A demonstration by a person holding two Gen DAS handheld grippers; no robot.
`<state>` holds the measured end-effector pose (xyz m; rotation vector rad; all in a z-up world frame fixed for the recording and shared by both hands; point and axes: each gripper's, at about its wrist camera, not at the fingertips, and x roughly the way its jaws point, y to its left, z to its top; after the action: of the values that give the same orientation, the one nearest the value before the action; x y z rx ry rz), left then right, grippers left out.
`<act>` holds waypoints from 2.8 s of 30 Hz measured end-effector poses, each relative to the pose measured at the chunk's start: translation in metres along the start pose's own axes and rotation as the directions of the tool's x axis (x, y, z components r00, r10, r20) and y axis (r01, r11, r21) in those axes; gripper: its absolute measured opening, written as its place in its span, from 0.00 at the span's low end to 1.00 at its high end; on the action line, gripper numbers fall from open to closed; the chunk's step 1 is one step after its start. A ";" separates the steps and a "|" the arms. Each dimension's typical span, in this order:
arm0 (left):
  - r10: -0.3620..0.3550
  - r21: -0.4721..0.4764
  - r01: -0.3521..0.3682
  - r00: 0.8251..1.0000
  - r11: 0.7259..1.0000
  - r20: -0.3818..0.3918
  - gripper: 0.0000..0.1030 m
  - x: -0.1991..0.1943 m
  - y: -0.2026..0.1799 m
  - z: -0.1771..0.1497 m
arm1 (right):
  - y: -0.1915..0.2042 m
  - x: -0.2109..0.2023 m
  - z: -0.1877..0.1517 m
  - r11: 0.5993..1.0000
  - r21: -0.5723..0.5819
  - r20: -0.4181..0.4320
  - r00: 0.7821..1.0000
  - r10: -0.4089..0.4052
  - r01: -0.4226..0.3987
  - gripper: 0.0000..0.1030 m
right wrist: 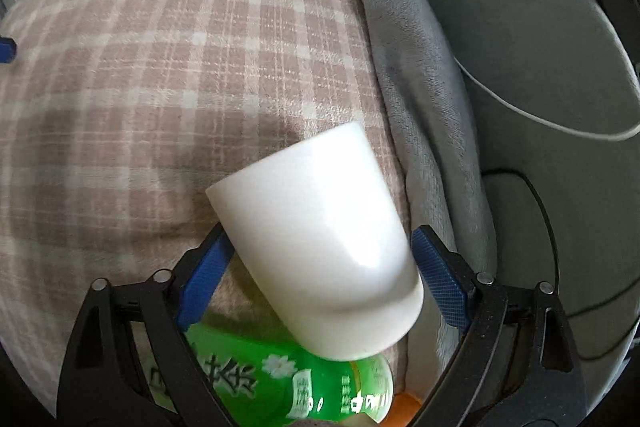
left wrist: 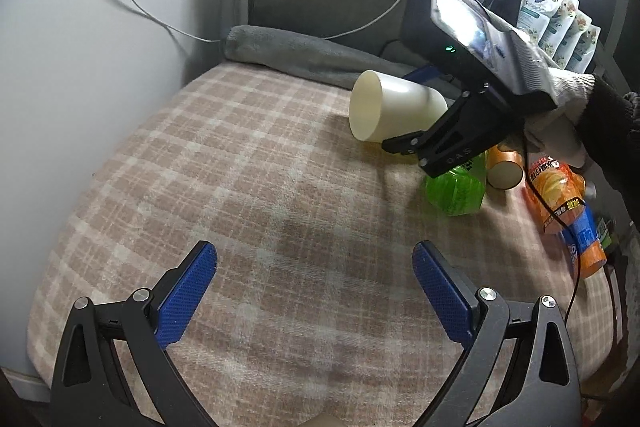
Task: Flip cup upright
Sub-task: 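Lift the white cup with the right gripper and rotate it mouth up, then lower the upright white cup onto the table with the right gripper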
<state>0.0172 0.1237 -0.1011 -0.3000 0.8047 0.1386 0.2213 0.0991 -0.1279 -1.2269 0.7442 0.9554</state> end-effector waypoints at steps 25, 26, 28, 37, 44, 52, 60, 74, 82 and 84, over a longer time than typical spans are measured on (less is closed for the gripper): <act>0.008 0.005 -0.009 0.998 1.000 0.058 0.95 -0.032 -0.001 -0.003 | -0.048 -0.096 0.072 0.951 0.297 0.326 0.945 -0.018 -0.084 0.80; 0.005 0.009 -0.006 0.998 1.000 0.063 0.95 -0.035 -0.002 -0.004 | -0.046 -0.102 0.071 0.950 0.300 0.331 0.943 -0.020 -0.085 0.80; -0.002 0.016 0.001 0.998 1.000 0.070 0.95 -0.039 -0.006 -0.006 | -0.035 -0.117 0.058 0.946 0.314 0.343 0.939 -0.028 -0.086 0.80; -0.052 0.067 0.046 0.994 0.997 0.092 0.95 -0.057 -0.027 -0.016 | 0.003 -0.168 -0.038 0.849 0.482 0.405 0.914 0.004 -0.217 0.80; -0.110 0.118 0.101 0.991 0.988 0.079 0.95 -0.063 -0.049 -0.020 | 0.021 -0.171 -0.105 0.671 0.641 0.417 0.903 0.103 -0.373 0.81; -0.174 0.159 0.167 0.984 0.973 0.032 0.95 -0.057 -0.072 -0.026 | 0.041 -0.128 -0.177 0.377 0.791 0.423 0.875 0.234 -0.483 0.81; -0.201 0.166 0.199 0.979 0.966 -0.003 0.95 -0.053 -0.083 -0.028 | 0.044 -0.100 -0.210 0.218 0.835 0.430 0.847 0.313 -0.505 0.81; -0.301 0.151 0.316 0.947 0.937 -0.109 0.87 -0.030 -0.105 -0.016 | 0.034 -0.093 -0.227 0.173 0.860 0.437 0.869 0.233 -0.479 0.83; -0.423 -0.003 0.432 0.880 0.902 -0.218 0.86 0.008 -0.111 0.009 | 0.051 -0.140 -0.267 0.134 0.873 0.463 0.884 0.073 -0.468 0.83; -0.453 -0.065 0.452 0.856 0.889 -0.250 0.86 0.022 -0.113 0.015 | 0.056 -0.149 -0.276 0.120 0.875 0.467 0.883 0.044 -0.468 0.83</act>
<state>0.0694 0.0218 -0.0838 -0.5121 0.9715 -0.3526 0.1146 -0.1964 -0.0759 0.3204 1.0614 0.6459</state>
